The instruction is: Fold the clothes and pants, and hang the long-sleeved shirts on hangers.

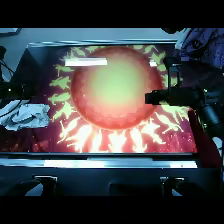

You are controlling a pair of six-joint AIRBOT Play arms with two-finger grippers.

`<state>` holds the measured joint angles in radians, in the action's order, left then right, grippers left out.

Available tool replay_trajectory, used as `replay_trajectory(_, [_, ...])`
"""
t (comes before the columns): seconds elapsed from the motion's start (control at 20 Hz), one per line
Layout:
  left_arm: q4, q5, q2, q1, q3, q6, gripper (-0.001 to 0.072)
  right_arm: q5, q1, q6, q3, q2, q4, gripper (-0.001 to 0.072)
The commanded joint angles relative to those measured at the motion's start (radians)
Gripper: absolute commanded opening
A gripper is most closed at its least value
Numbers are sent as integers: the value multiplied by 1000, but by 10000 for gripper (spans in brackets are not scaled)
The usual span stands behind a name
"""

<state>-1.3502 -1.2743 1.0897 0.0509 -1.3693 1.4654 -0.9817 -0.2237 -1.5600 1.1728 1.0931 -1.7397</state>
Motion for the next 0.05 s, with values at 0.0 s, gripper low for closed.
replay_trajectory(0.0, [-1,1,-1,0,0,0,21,1,-1,1,1,-2,1,35])
